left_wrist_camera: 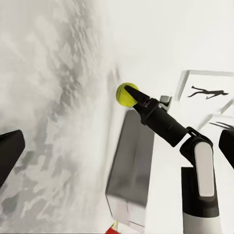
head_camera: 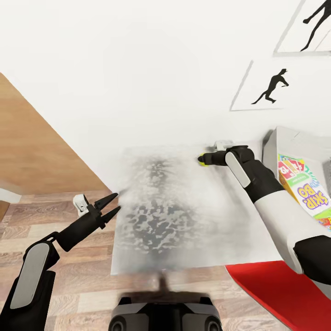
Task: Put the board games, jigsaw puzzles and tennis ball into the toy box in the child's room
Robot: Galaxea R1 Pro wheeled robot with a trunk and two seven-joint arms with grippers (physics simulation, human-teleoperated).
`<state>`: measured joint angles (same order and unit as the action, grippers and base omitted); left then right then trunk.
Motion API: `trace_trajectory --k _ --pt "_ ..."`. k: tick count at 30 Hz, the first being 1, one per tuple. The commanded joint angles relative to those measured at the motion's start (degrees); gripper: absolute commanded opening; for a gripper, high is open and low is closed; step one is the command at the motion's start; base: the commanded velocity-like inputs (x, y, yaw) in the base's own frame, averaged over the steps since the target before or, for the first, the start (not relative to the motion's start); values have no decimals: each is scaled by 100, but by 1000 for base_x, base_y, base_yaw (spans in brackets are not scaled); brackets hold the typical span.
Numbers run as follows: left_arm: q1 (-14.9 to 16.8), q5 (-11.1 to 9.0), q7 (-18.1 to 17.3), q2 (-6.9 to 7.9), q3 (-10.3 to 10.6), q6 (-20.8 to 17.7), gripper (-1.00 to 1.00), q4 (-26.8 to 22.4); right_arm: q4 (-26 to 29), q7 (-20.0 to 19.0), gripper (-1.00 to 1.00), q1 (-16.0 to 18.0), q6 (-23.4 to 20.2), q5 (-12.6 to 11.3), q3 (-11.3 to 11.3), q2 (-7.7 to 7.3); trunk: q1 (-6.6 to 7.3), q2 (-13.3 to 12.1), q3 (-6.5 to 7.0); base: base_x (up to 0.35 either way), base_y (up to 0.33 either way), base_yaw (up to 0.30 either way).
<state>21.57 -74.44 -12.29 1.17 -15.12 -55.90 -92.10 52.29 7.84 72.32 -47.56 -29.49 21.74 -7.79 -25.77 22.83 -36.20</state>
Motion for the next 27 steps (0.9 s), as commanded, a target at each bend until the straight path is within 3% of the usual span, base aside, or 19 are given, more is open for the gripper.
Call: trace_trajectory --k 1,11,22,27 --pt "4 44 -48 -2 -8 -23 100 -1 66 69 -100 -3 -92 -74 24 -8 -1 9 -7 -214 -69 0" --pt "4 44 -60 -3 -8 -22 100 -1 604 88 -100 -98 -474 -72 -50 -15 -1 9 43 -98 -32 0" --pt "5 44 -63 -10 -8 -22 100 -1 1491 91 -100 -230 -1244 -75 -416 -18 -1 9 136 -18 -6 0" --pt "5 44 -63 -13 -8 -21 100 -1 1848 89 -100 -242 -1244 -84 -576 -19 -1 9 182 -4 -1 0"
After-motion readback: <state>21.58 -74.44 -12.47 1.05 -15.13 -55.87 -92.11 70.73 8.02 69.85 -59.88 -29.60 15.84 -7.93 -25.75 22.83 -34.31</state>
